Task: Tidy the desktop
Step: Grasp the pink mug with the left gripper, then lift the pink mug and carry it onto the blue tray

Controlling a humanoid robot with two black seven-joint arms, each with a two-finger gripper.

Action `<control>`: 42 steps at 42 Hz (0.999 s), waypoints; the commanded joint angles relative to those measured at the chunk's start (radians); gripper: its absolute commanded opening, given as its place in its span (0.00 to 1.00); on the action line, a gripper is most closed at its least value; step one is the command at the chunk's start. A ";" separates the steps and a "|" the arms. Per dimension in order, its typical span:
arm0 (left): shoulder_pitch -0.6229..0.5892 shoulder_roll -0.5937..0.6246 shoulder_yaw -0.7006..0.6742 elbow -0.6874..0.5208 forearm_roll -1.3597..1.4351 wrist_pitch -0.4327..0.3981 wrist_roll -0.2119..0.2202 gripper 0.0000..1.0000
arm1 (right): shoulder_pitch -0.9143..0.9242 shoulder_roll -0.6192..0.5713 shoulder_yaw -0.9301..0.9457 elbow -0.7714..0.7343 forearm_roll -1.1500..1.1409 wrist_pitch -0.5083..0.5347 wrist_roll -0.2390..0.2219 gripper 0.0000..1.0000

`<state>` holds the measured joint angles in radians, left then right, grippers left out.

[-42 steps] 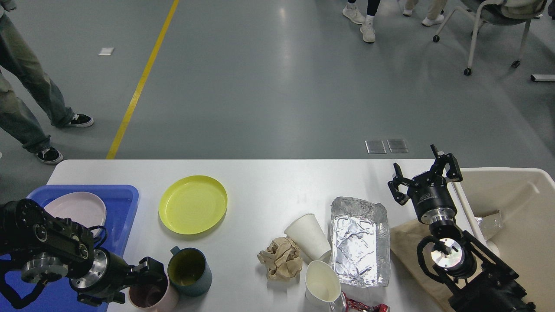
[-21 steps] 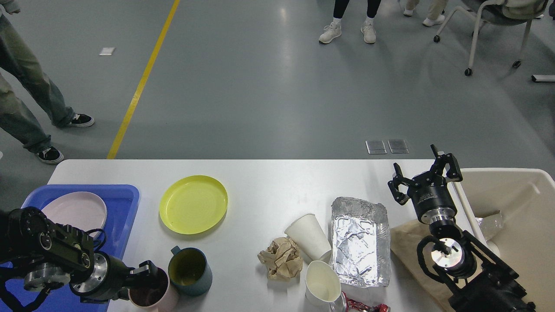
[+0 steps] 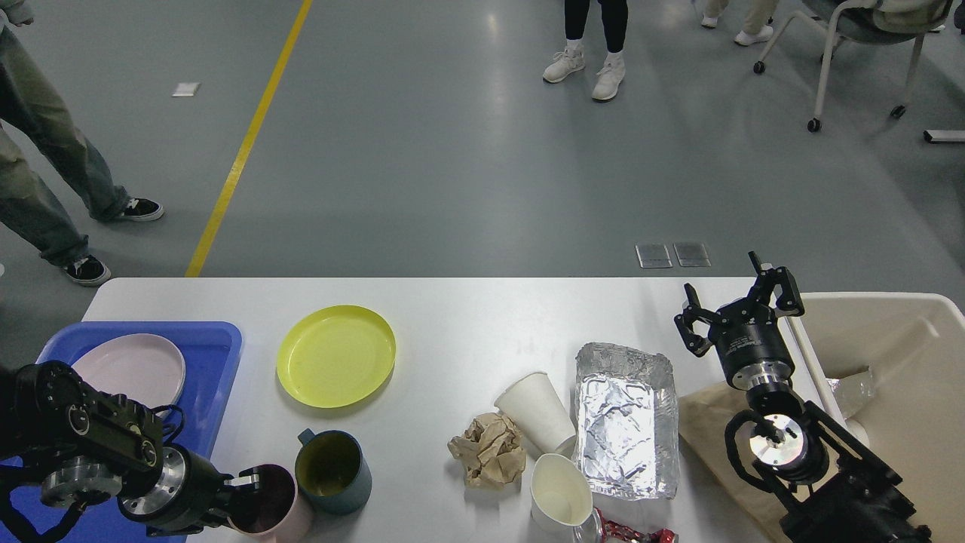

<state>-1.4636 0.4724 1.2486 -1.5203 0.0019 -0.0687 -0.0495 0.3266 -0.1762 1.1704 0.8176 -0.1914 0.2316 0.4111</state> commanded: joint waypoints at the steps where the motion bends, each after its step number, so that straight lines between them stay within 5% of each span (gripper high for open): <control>1: 0.000 0.000 -0.002 0.000 0.003 -0.006 0.017 0.00 | -0.001 0.001 0.000 0.000 0.000 0.000 0.000 1.00; 7: -0.007 0.009 0.006 -0.005 0.003 -0.010 0.019 0.00 | -0.001 0.000 0.000 0.000 0.000 0.000 0.000 1.00; 20: -0.187 0.077 0.118 -0.029 0.004 -0.206 0.017 0.00 | -0.001 0.000 0.000 0.000 0.000 0.000 0.000 1.00; 27: -0.475 0.058 0.262 -0.147 0.003 -0.233 0.019 0.00 | -0.001 0.001 0.000 0.000 0.000 0.000 0.000 1.00; 33: -0.838 0.014 0.363 -0.213 -0.028 -0.455 0.007 0.00 | 0.000 0.000 0.000 -0.002 0.000 0.000 0.000 1.00; 42: -1.075 -0.130 0.439 -0.241 -0.166 -0.646 0.002 0.00 | 0.000 0.001 0.000 -0.002 0.000 0.000 0.000 1.00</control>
<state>-2.4268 0.4195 1.6464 -1.7516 -0.1069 -0.6236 -0.0446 0.3258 -0.1754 1.1704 0.8162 -0.1917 0.2316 0.4111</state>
